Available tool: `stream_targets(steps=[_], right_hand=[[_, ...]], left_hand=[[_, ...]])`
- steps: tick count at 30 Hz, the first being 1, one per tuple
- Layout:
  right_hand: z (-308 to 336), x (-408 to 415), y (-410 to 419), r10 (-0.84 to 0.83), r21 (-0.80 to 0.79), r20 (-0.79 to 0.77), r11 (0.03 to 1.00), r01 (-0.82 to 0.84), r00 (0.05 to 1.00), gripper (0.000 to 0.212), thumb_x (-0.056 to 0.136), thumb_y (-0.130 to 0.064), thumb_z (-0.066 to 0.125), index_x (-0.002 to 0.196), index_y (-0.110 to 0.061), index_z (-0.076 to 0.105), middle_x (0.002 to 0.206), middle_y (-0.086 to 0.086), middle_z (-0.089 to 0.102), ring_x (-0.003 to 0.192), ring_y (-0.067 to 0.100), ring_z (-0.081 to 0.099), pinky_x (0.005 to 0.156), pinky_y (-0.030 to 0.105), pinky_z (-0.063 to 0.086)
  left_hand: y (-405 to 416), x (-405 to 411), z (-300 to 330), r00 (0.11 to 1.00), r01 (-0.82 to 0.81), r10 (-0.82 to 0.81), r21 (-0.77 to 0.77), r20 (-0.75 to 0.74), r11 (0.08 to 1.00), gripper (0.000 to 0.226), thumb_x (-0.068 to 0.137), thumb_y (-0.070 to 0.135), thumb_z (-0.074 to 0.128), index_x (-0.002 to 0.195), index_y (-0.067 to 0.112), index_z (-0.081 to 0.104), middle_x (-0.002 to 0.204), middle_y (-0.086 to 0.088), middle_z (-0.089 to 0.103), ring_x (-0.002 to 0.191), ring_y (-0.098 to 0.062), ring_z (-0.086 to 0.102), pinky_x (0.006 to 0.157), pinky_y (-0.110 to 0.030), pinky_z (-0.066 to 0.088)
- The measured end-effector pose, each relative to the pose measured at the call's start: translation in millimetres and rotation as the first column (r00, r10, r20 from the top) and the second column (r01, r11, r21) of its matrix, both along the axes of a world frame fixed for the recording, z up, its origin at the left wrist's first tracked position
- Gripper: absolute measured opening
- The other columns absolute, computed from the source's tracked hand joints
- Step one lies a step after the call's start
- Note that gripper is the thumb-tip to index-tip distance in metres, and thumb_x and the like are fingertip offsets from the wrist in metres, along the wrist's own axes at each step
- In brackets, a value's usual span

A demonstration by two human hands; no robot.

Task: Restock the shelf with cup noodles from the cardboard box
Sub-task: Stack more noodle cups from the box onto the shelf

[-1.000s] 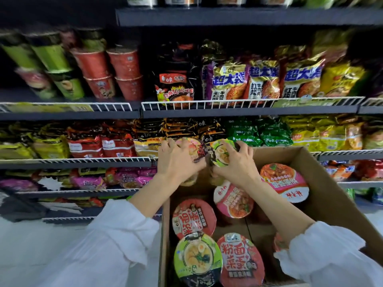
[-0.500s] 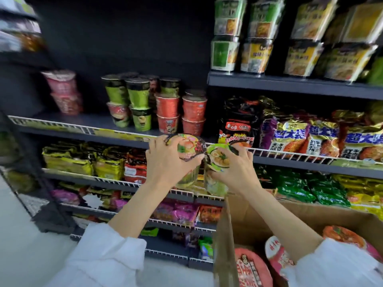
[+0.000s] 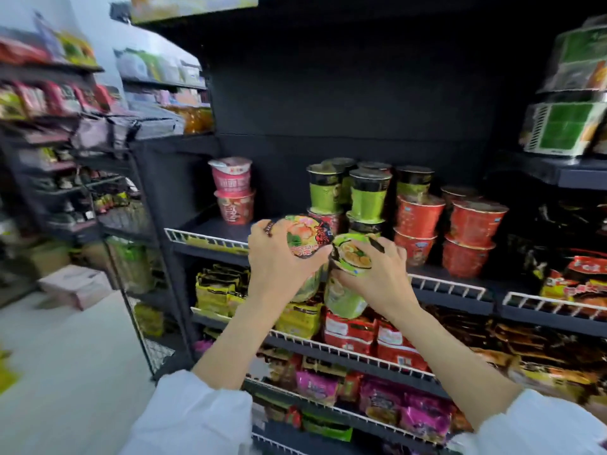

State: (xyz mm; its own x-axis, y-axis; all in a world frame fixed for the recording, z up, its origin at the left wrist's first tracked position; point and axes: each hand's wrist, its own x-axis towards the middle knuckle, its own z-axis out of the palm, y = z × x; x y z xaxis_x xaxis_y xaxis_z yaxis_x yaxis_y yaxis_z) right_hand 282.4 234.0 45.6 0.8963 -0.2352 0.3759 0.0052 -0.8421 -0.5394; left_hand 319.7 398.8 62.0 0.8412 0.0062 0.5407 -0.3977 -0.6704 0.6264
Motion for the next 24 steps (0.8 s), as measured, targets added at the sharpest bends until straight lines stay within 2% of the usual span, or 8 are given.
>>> stream_targets(steps=[3,7,14,18,22,24], right_hand=[[6.0,54.0,33.9,0.014,-0.025,0.028,1.000,-0.013,1.000,0.071,0.075,-0.055,0.067,0.137,-0.030,0.046,0.147,0.010,0.029,0.137,0.030,0.017,0.112,0.041,0.023],[15.2,141.9,61.6,0.025,-0.054,0.034,0.998,-0.023,0.999,0.067,0.075,-0.057,0.064,0.135,-0.030,0.049,0.137,0.011,0.039,0.128,0.031,0.026,0.108,0.039,0.028],[24.0,311.5,84.9,-0.002,-0.178,-0.049,0.984,-0.006,0.999,0.066,0.077,-0.058,0.060,0.135,-0.030,0.046,0.147,0.017,0.031,0.135,0.035,0.022,0.108,0.041,0.028],[18.9,382.8,82.9,-0.093,-0.334,-0.125,0.941,0.047,0.988,0.068,0.082,-0.058,0.056,0.140,-0.027,0.040,0.149,0.017,0.026,0.135,0.039,0.021,0.108,0.045,0.029],[7.2,434.7,73.7,-0.196,-0.424,-0.239,0.902,0.080,0.951,0.069,0.091,-0.058,0.040,0.148,-0.024,0.023,0.154,0.019,0.014,0.139,0.042,0.013,0.111,0.049,0.020],[-1.5,453.6,65.1,-0.258,-0.463,-0.305,0.882,0.094,0.917,0.062,0.096,-0.053,0.033,0.149,-0.022,0.020,0.154,0.019,0.014,0.142,0.040,0.011,0.113,0.053,0.013]], left_hand=[[32.7,52.0,1.7,0.999,-0.033,0.034,-0.029,0.006,0.999,0.079,0.067,0.059,0.070,0.128,0.014,0.050,0.136,-0.011,0.032,0.129,-0.028,0.032,0.108,-0.039,0.033],[61.7,137.5,6.0,0.998,-0.047,0.043,-0.112,-0.039,0.993,0.075,0.066,0.065,0.067,0.124,0.019,0.053,0.132,-0.010,0.035,0.125,-0.029,0.036,0.105,-0.049,0.037],[77.3,284.8,20.1,0.992,-0.056,0.052,-0.035,-0.114,0.998,0.083,0.062,0.069,0.068,0.126,0.020,0.051,0.137,-0.010,0.031,0.133,-0.034,0.029,0.106,-0.049,0.037],[76.0,338.5,22.5,0.991,0.022,-0.026,-0.030,-0.131,0.999,0.069,0.065,0.064,0.071,0.117,0.022,0.053,0.126,-0.007,0.034,0.123,-0.025,0.034,0.105,-0.039,0.037],[69.9,378.6,19.7,0.982,0.110,-0.110,-0.005,-0.155,0.994,0.066,0.064,0.065,0.070,0.115,0.024,0.054,0.124,-0.006,0.035,0.121,-0.026,0.039,0.105,-0.042,0.038],[66.7,396.4,18.4,0.975,0.149,-0.146,0.005,-0.169,0.989,0.068,0.064,0.066,0.068,0.116,0.025,0.054,0.125,-0.006,0.034,0.123,-0.028,0.038,0.106,-0.046,0.037]])
